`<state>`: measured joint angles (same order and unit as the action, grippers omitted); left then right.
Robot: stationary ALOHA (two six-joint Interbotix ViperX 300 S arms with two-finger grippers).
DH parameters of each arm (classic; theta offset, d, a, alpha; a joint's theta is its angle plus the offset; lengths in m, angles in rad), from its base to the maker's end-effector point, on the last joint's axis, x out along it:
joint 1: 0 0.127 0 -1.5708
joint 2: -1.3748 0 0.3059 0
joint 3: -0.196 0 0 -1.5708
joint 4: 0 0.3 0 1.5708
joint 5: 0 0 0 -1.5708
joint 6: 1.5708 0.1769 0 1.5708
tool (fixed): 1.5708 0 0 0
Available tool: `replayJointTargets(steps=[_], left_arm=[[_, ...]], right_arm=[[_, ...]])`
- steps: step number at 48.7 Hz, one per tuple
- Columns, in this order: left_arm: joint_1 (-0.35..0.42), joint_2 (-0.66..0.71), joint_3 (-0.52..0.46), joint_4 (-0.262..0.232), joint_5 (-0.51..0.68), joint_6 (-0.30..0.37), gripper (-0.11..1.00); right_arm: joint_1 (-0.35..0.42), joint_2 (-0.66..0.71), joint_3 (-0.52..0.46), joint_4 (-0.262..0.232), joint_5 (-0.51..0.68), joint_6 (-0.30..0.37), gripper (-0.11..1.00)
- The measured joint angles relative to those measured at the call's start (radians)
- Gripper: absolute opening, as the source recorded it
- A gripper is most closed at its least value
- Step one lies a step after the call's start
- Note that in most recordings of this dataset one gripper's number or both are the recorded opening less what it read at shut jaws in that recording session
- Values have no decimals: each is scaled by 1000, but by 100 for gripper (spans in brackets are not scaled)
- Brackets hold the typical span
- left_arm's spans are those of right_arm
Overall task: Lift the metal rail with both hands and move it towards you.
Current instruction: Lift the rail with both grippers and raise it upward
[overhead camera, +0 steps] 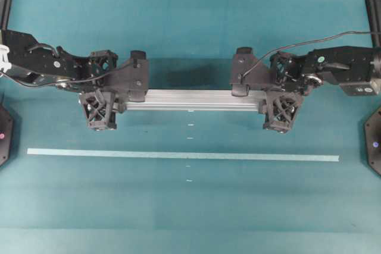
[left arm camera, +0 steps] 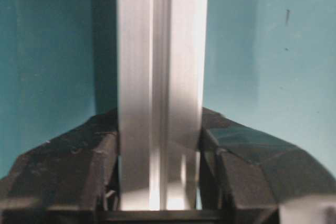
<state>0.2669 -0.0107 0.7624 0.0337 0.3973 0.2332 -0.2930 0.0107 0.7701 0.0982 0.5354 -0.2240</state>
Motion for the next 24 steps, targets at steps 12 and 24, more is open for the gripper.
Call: replayJointTargets(steps=[12,24], left_arm=[[-2,-3,2,-2,0,0,31],[0,-106,-41,-2,130,-8,31]], right_arm=[[0,-2,-2,0,5,0,42],[0,-71,-66,0,170,0,42]])
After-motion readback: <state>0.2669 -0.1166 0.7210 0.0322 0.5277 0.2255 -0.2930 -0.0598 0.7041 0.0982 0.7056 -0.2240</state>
